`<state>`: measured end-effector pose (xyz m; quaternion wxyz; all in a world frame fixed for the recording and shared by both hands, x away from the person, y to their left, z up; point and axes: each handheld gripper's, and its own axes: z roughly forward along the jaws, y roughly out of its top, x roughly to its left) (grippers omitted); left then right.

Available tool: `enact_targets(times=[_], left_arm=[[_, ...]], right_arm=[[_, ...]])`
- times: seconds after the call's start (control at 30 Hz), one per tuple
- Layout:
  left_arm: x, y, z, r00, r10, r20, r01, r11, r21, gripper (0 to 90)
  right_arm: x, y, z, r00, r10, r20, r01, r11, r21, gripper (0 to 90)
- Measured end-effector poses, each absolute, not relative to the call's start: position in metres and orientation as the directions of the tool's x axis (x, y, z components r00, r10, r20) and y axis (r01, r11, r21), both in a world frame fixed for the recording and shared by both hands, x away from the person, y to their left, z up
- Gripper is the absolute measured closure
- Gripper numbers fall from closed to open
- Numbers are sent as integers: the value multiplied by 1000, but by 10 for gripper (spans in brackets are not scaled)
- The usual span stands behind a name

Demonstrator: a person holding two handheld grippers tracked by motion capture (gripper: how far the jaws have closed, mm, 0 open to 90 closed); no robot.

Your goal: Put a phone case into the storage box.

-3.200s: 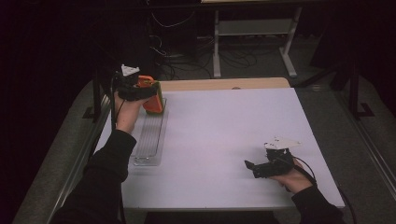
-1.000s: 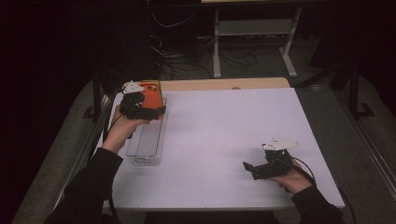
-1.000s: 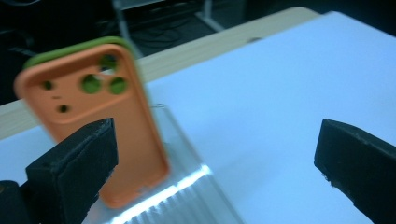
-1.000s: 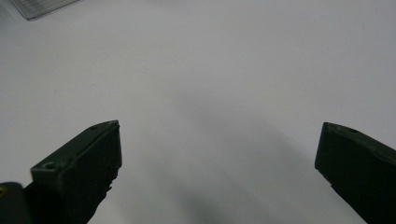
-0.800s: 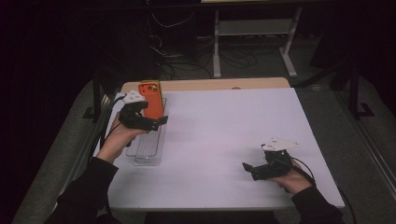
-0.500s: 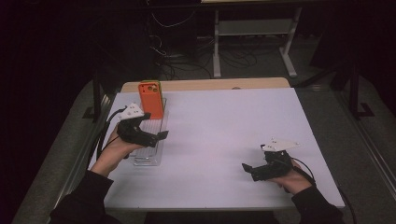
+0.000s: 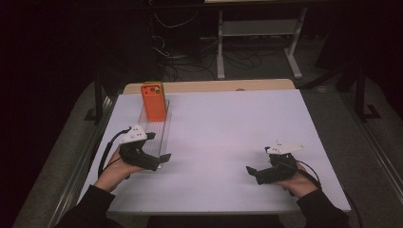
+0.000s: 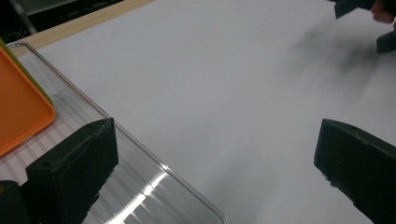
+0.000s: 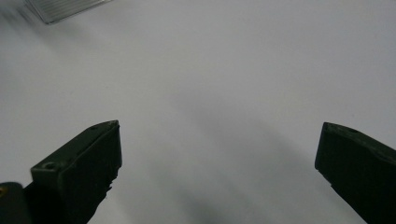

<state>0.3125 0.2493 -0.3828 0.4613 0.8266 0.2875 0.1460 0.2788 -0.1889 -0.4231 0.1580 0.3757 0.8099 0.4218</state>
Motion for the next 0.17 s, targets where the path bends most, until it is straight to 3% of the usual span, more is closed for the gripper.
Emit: enact_targets(times=[0.17], left_arm=[[310, 250, -386, 792, 610, -26, 346, -414, 842, 0]], right_arm=[[279, -189, -422, -667, 742, 59, 471, 359, 806, 0]])
